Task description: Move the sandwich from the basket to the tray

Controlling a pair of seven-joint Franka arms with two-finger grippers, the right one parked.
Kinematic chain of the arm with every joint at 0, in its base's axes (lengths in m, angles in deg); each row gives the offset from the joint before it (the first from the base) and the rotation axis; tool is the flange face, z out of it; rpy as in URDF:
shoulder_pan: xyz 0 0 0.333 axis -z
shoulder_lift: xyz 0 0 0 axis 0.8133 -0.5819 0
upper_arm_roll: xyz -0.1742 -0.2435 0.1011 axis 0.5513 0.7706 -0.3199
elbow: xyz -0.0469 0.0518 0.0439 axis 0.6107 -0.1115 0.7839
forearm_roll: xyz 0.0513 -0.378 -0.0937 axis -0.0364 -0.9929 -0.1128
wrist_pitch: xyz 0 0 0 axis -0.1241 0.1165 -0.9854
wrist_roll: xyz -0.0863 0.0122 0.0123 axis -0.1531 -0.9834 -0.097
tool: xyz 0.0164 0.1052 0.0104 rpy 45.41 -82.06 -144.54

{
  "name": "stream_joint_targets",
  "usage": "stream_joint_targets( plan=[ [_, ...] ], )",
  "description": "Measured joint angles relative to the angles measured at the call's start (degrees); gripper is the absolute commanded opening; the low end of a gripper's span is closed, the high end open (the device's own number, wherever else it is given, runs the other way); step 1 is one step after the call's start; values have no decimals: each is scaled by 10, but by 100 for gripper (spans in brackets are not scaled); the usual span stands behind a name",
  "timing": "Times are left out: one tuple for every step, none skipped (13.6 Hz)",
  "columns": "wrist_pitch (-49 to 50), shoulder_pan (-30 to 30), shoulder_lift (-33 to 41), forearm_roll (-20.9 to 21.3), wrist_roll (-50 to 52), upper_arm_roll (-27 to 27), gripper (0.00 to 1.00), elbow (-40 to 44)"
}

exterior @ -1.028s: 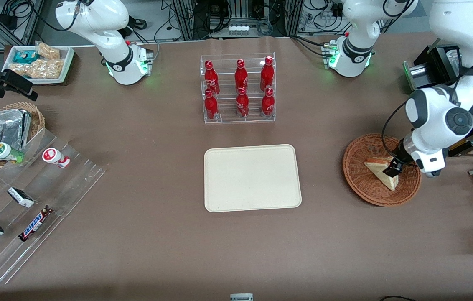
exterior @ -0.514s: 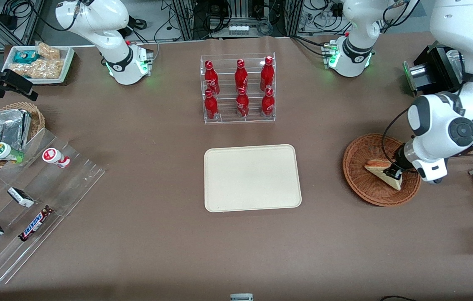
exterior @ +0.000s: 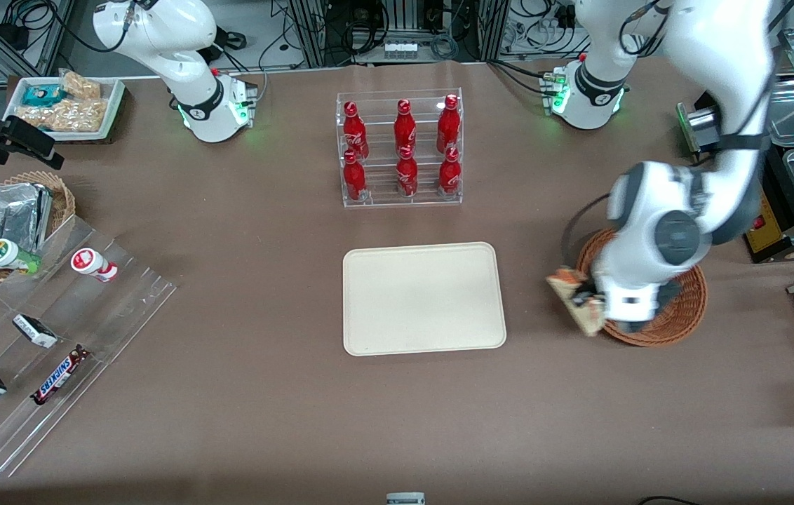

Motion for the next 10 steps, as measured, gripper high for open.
stream_joint_targets(
  plan=[
    [-1, 32, -24, 0, -6, 1, 5, 25],
    [-4, 61, -50, 0, -20, 1, 5, 51],
    [-9, 88, -75, -1, -32, 1, 5, 77],
    [-11, 113, -100, -1, -37, 1, 5, 101],
    [-12, 135, -121, -1, -37, 2, 5, 123],
    [-13, 155, -140, -1, -34, 1, 5, 144],
    [-13, 174, -155, -1, -27, 1, 5, 160],
    [-13, 189, -166, -1, -24, 1, 5, 170],
    [-17, 204, -174, -1, -23, 1, 5, 176],
    [-26, 216, -179, -1, -22, 1, 5, 178]
  ],
)
